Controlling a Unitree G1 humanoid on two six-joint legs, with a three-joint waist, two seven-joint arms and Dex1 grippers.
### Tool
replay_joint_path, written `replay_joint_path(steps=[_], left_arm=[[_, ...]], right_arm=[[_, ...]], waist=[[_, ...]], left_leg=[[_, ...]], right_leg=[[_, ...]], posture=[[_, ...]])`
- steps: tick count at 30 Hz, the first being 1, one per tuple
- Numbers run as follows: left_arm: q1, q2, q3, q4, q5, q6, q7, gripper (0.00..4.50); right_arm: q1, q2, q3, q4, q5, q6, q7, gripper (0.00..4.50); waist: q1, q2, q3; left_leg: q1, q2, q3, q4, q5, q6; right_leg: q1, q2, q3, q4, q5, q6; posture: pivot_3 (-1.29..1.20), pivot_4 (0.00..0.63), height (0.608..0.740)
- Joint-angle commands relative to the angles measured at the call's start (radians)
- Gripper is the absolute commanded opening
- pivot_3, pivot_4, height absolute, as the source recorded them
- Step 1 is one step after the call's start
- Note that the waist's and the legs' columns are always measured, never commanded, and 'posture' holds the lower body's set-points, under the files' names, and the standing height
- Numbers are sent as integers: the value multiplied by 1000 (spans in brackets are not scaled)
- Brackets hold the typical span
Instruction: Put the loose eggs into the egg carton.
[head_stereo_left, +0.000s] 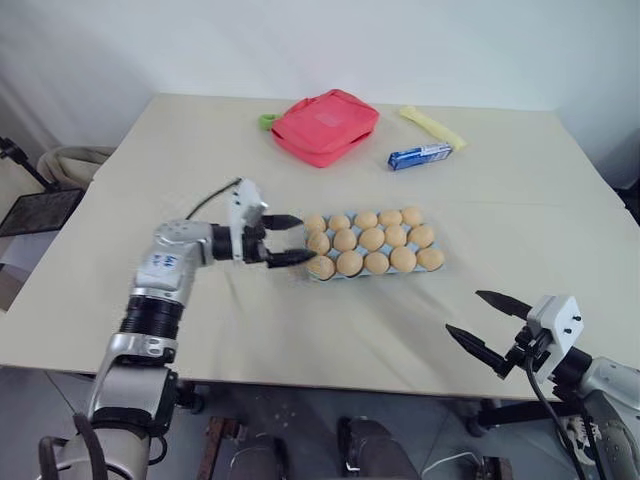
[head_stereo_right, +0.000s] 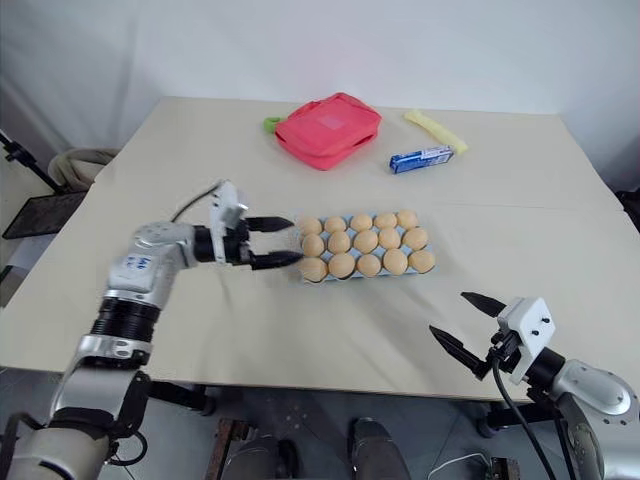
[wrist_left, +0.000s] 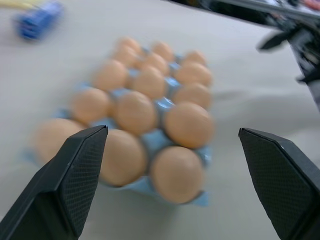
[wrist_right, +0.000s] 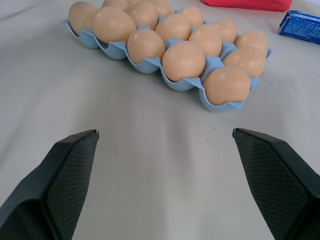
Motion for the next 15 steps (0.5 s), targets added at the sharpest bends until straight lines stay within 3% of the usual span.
replay_joint_path(steps=[1, 10, 15], left_arm=[[11, 52, 72, -38, -46, -58, -25, 4467], [191, 213, 152, -99, -146, -46, -204, 4467], [268, 273, 206, -17, -152, -167, -292, 4467]], right_arm=[[-17, -15, -32, 0, 16, -21, 13, 4500], [-87, -69, -44, 64, 22, -22, 83, 4500], [-119, -132, -78, 112, 40, -15, 145, 4500]], waist=[[3, 0, 0], [4, 0, 0], [3, 1, 0]], left_leg=[[0, 0, 0, 0, 0, 0], [0, 1, 0, 0, 0, -1], [0, 0, 0, 0, -1, -1]], right_leg=[[0, 0, 0, 0, 0, 0], [0, -1, -2, 0, -1, -2], [0, -1, -2, 0, -1, -2]], posture=[[0, 150, 740], [0, 150, 740], [0, 150, 740]])
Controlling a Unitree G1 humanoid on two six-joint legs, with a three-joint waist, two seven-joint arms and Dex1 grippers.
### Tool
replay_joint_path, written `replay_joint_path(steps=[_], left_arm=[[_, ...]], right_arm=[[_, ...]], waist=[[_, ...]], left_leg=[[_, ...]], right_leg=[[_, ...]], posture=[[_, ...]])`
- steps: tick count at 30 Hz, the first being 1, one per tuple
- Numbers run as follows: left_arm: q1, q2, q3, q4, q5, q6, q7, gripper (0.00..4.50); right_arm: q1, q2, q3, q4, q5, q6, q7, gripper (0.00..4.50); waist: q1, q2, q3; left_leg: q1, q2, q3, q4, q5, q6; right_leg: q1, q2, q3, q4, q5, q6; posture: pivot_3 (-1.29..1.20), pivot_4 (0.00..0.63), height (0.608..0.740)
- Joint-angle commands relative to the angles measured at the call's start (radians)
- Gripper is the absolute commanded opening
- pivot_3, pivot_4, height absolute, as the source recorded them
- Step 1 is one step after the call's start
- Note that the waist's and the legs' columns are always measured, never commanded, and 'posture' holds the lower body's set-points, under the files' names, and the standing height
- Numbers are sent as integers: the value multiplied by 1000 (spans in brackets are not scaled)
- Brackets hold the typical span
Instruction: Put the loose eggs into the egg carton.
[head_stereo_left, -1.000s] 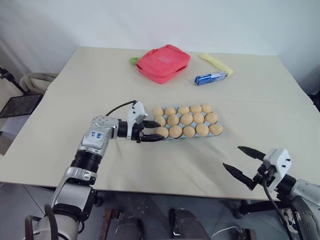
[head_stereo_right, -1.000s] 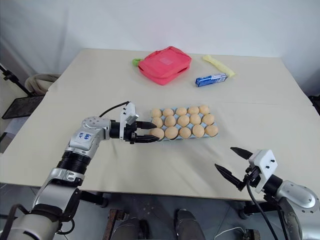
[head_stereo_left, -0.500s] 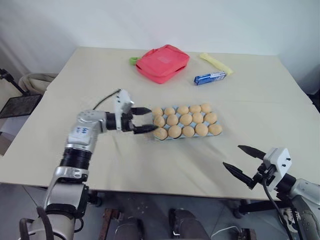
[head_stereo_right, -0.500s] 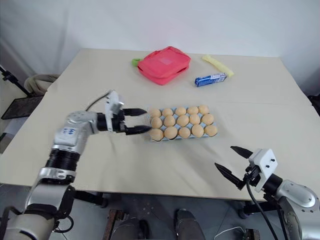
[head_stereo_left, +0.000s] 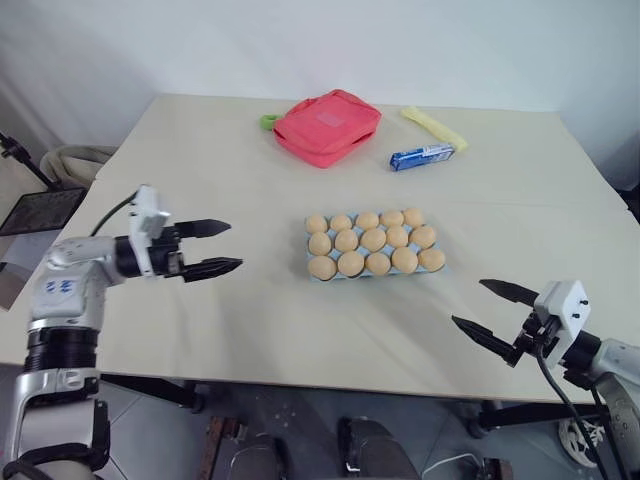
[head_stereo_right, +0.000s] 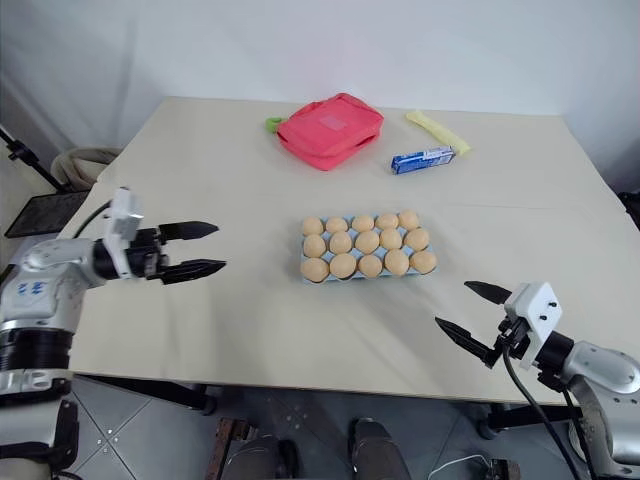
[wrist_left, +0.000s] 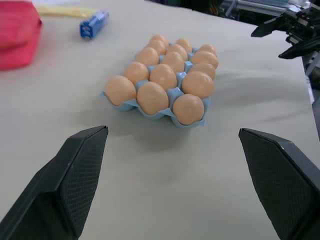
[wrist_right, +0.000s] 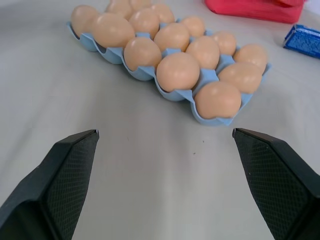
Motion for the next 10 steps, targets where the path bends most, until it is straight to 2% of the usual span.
replay_joint_path(steps=[1, 5, 10], left_arm=[[25, 42, 39, 49, -14, -74, -59, 4467], [33, 58, 42, 103, -7, -123, -81, 4467], [37, 47, 38, 110, -17, -135, -80, 4467]], right_arm=[[-26, -49, -63, 38, 29, -14, 46, 4500], [-57, -86, -77, 104, 21, -30, 79, 4500], [-81, -79, -61, 123, 12, -36, 78, 4500]], waist=[[0, 0, 0], [0, -1, 0], [0, 0, 0]], left_leg=[[0, 0, 0, 0, 0, 0], [0, 0, 0, 0, 0, 1], [-1, 0, 0, -1, 0, 1]], right_leg=[[0, 0, 0, 0, 0, 0], [0, 0, 0, -1, -2, -3], [0, -1, 0, -1, -1, -2]], posture=[[0, 150, 740], [0, 150, 740], [0, 150, 740]])
